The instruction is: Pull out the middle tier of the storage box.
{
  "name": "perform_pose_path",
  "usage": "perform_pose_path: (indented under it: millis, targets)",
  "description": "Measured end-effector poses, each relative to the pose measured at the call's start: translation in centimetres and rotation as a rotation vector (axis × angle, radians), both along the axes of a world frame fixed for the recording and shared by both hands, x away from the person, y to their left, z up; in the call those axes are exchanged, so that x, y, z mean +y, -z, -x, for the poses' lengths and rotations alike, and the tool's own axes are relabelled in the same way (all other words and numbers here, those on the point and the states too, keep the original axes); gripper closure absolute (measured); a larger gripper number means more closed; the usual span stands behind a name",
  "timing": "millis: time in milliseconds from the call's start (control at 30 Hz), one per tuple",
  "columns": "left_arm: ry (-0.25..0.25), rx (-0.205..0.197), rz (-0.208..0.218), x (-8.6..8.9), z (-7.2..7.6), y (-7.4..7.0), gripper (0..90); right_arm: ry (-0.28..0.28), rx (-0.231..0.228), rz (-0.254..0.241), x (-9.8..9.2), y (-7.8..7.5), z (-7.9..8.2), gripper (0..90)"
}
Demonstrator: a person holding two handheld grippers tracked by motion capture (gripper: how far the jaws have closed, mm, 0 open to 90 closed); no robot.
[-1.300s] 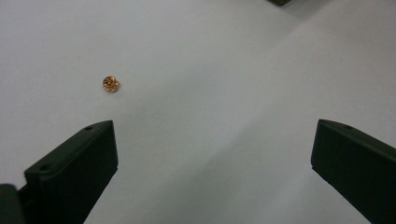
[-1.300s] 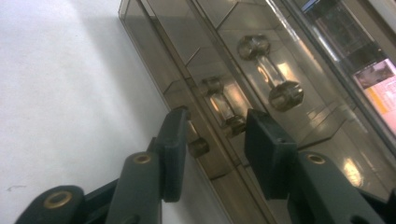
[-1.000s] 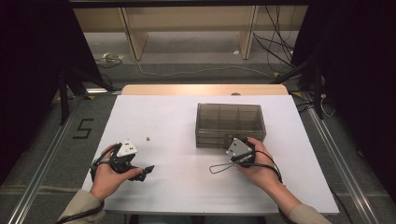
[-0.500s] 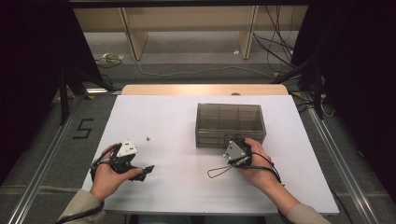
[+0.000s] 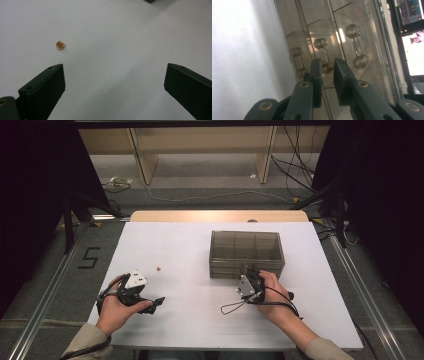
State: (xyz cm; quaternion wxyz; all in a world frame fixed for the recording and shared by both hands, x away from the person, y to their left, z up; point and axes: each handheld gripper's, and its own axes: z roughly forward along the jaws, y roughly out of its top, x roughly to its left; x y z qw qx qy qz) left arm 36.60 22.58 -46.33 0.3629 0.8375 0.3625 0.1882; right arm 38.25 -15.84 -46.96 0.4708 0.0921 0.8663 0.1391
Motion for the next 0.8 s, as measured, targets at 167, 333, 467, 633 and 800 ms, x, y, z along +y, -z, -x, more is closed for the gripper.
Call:
perform_pose_path:
  millis: [167, 333, 467, 633, 800]
  targets:
    - [0.000, 0.000, 0.000, 0.1, 0.0, 0.0, 4.0, 0.021, -0.012, -0.003, 0.3, 0.3, 0.2, 75.4]
    - [-0.001, -0.001, 0.004, 0.1, 0.0, 0.0, 4.4, 0.023, -0.021, 0.010, 0.4, 0.4, 0.3, 73.7]
    - [-0.002, -0.003, 0.000, 0.1, 0.0, -0.1, 4.7, 0.007, -0.032, 0.027, 0.5, 0.4, 0.4, 74.0]
    - [-0.007, -0.003, 0.008, 0.1, 0.0, -0.1, 5.0, -0.019, -0.039, 0.023, 0.9, 0.3, 0.3, 73.5]
    - [-0.007, -0.004, 0.010, 0.2, 0.0, -0.1, 5.3, -0.029, -0.042, 0.029, 1.4, 0.3, 0.3, 73.7]
